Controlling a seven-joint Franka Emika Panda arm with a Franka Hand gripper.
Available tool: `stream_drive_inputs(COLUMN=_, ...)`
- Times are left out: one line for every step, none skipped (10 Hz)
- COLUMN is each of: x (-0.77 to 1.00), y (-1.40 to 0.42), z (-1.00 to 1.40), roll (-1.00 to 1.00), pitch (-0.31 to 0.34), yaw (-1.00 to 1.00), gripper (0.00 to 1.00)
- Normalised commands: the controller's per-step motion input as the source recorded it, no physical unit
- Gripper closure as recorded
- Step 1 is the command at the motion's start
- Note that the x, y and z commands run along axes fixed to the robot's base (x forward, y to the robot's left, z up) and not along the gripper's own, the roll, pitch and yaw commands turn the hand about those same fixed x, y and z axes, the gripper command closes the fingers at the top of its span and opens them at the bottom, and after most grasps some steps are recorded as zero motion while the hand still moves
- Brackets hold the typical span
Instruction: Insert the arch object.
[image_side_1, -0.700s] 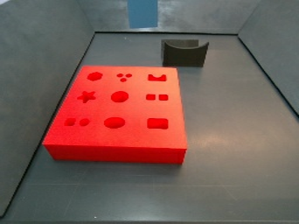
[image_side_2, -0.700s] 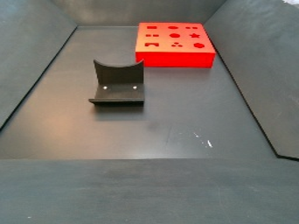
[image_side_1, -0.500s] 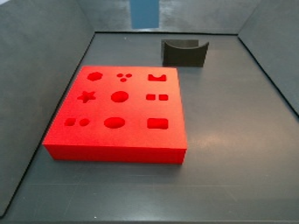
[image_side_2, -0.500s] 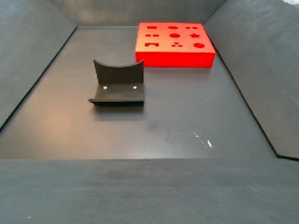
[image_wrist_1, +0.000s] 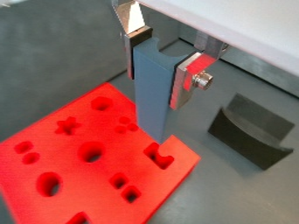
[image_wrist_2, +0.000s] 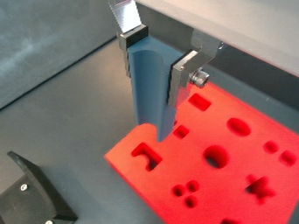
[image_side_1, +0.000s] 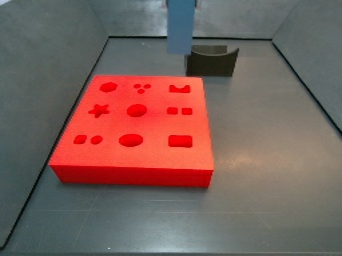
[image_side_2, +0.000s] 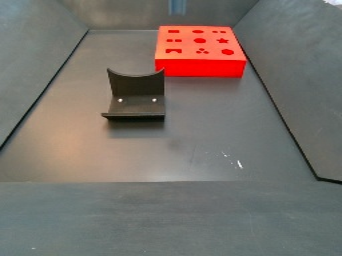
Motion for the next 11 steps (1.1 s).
stream_drive_inputs(x=0.27, y=0.17, z=-0.51, roll=0.05, pitch=0.020, yaw=-0.20, gripper=1.00)
stream_drive_inputs(x=0.00, y=0.03, z=-0.46, roll=0.00, pitch=-0.017, yaw=-0.15, gripper=1.00)
stream_drive_inputs(x=0.00, y=0.04, z=-0.43, roll=0.00, pitch=-0.059, yaw=-0.14, gripper=1.00)
stream_drive_inputs(x=0.00, y=0.05, z=-0.46, roll=-0.10, pitch=-0.126, yaw=-0.15, gripper=1.00)
stream_drive_inputs(x=-0.05, y=0.09, z=-0.41, roll=-0.12, pitch=-0.171, yaw=-0.10, gripper=1.00)
stream_drive_inputs(x=-0.04, y=0.08, z=-0.49, roll=-0.09, pitch=-0.194, yaw=-0.01, gripper=1.00)
stream_drive_inputs(x=0.00, y=0.09, z=-0.40, roll=-0.08, pitch=-0.180, yaw=0.00, gripper=1.00)
stream_drive_inputs(x=0.00, y=0.05, z=-0.31, roll=-0.02, pitch=-0.116, yaw=0.00, gripper=1.00)
stream_drive_inputs(x=-0.06, y=0.00, z=-0.21, roll=0.00, pitch=-0.026, yaw=0.00, gripper=1.00)
stream_drive_inputs(x=-0.10, y=-0.01, z=-0.12, roll=0.04, pitch=0.000, yaw=0.00, gripper=1.00)
stream_drive_inputs(x=-0.01, y=-0.05, z=-0.15, roll=0.04, pitch=0.000, yaw=0.00, gripper=1.00)
